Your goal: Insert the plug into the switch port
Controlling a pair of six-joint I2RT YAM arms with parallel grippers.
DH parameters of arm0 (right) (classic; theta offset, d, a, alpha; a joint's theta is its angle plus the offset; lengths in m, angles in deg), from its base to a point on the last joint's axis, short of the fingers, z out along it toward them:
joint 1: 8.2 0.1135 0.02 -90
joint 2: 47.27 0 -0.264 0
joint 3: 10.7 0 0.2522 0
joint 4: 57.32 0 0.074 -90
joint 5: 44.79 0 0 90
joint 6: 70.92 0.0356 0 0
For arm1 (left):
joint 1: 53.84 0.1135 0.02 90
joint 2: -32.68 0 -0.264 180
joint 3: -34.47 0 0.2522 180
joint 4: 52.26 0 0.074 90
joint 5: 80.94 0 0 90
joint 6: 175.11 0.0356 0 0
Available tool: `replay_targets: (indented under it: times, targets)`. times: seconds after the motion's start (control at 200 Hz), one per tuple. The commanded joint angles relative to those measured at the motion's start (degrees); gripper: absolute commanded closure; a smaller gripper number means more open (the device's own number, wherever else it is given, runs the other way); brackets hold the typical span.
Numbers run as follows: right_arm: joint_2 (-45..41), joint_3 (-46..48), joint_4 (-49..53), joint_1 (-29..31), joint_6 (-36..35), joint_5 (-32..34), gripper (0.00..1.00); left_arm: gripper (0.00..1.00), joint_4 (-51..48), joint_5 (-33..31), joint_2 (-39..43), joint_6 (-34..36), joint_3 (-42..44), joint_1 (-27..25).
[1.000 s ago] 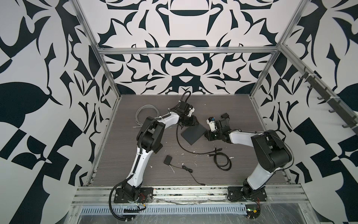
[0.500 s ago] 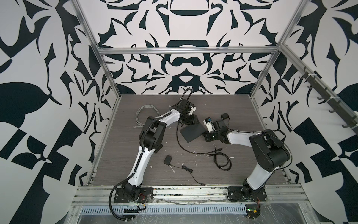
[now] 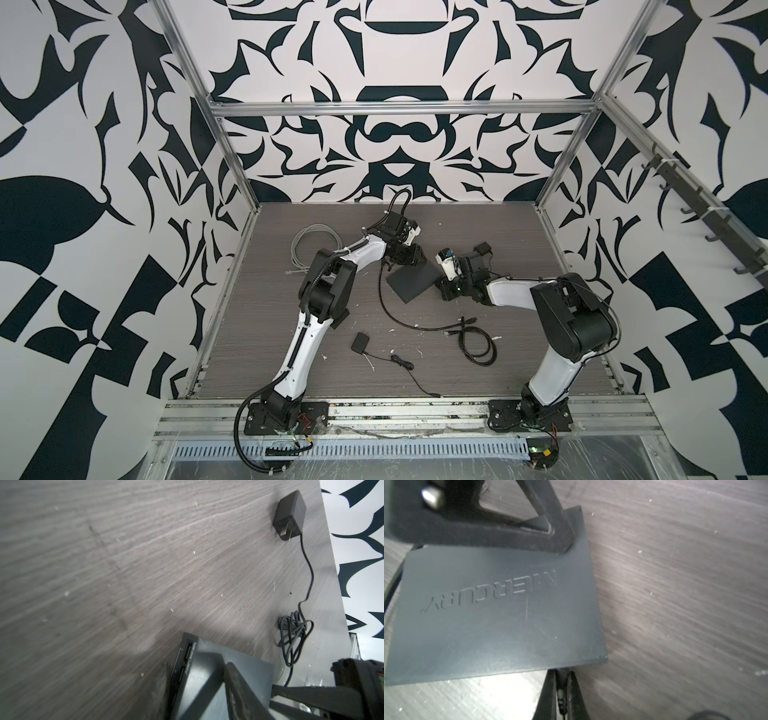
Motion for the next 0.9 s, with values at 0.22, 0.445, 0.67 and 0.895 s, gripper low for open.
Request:
replay_targets:
  times: [0.22,0.445,0.67,0.895]
  targets:
    - [6.57,-7.12,-8.22,2.44,-2.13,-9.42,1.0,0.56,-7.33,18.88,-6.13,-4.87,2.16,-13.14]
    - [9.22,-12.42,-2.23,2.41,-2.67,-11.79,1.0,0.56,-6.79,22.15,-6.3,-4.71,2.65,-15.15]
    - [10.83,-16.67,2.12,2.39,-1.44,-11.1,0.99,0.56,-4.89,23.84,-5.49,-6.16,5.29,-16.29]
    - [7.74,-16.7,4.08,2.2,-2.32,-8.7,0.84,0.55,-3.96,13.98,-2.06,-8.15,9.33,-12.67]
